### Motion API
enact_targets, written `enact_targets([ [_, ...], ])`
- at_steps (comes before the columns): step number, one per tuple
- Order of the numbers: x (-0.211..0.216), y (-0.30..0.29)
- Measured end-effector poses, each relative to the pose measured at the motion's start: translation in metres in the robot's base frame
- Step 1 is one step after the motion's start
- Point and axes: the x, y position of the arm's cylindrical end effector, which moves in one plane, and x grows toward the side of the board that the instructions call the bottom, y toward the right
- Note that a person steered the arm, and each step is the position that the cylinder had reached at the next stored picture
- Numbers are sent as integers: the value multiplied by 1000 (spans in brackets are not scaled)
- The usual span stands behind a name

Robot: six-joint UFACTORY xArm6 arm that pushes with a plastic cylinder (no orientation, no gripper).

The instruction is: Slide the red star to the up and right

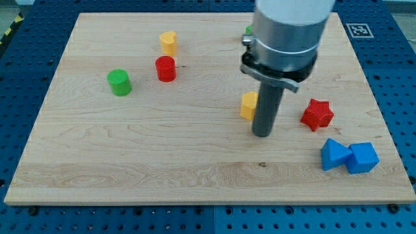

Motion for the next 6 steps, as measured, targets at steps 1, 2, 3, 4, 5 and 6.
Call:
enact_targets([
  [1, 0, 2],
  [2, -1, 52],
  [3, -1, 68],
  [4, -1, 81],
  [5, -1, 91],
  [6, -7, 91],
])
